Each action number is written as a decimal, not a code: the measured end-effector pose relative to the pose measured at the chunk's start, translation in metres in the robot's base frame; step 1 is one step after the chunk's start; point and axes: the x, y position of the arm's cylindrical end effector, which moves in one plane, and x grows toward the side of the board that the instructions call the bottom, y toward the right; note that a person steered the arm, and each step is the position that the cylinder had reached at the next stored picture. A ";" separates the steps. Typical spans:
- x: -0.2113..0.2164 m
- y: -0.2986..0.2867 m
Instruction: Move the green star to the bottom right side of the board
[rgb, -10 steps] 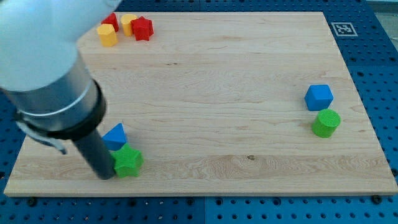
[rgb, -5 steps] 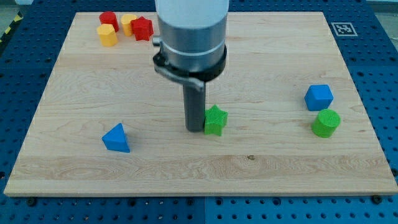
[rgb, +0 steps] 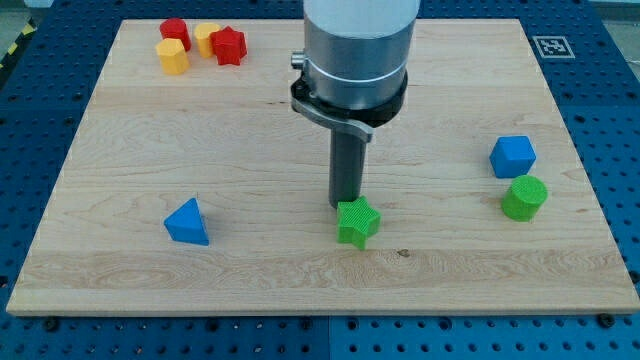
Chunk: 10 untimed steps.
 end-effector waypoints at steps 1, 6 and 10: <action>0.013 -0.030; 0.041 0.046; 0.023 0.081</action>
